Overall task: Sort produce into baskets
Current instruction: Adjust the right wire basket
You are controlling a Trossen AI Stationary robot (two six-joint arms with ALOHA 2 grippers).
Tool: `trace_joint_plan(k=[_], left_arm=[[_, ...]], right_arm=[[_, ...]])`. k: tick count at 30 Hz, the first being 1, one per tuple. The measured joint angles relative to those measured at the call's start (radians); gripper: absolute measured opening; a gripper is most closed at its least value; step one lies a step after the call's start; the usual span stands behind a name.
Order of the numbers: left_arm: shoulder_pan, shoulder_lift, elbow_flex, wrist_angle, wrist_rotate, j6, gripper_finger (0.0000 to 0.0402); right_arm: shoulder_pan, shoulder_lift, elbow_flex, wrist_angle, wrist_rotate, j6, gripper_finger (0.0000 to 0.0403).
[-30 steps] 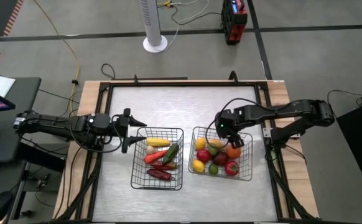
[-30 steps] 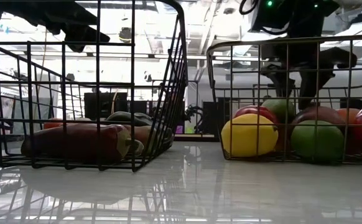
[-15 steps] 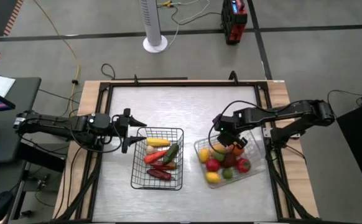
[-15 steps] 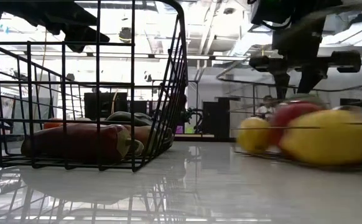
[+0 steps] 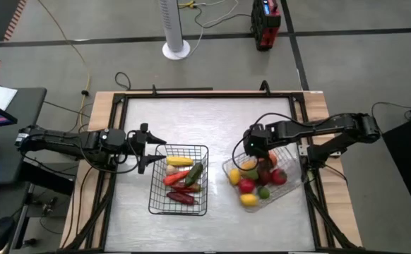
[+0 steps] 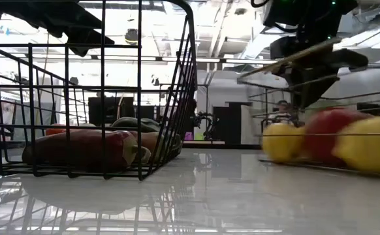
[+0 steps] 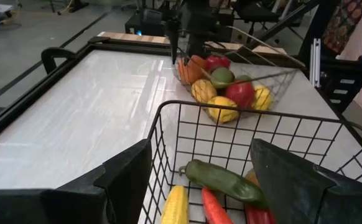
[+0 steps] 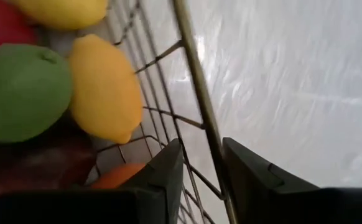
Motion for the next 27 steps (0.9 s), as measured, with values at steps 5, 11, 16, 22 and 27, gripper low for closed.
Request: trace_joint_plan(k=[5, 11, 16, 22, 27], left_arm=[[0.000, 0.000, 0.000, 0.002, 0.000, -0.001, 0.0263], [0.000, 0.000, 0.000, 0.002, 0.000, 0.002, 0.0263], [0.000, 0.000, 0.000, 0.002, 0.000, 0.005, 0.0263], [0.000, 0.000, 0.000, 0.002, 0.000, 0.006, 0.0263], [0.000, 0.000, 0.000, 0.002, 0.000, 0.006, 0.0263]], right_arm=[[-0.004, 0.000, 0.000, 0.011, -0.012, 0.191, 0.0123], [-0.002, 0.000, 0.000, 0.023, -0.057, 0.310, 0.0117], [-0.004, 0.000, 0.000, 0.028, -0.057, 0.303, 0.0117], [-0.004, 0.000, 0.000, 0.028, -0.056, 0.230, 0.0160], [0.004, 0.000, 0.000, 0.028, -0.044, 0.090, 0.0212]])
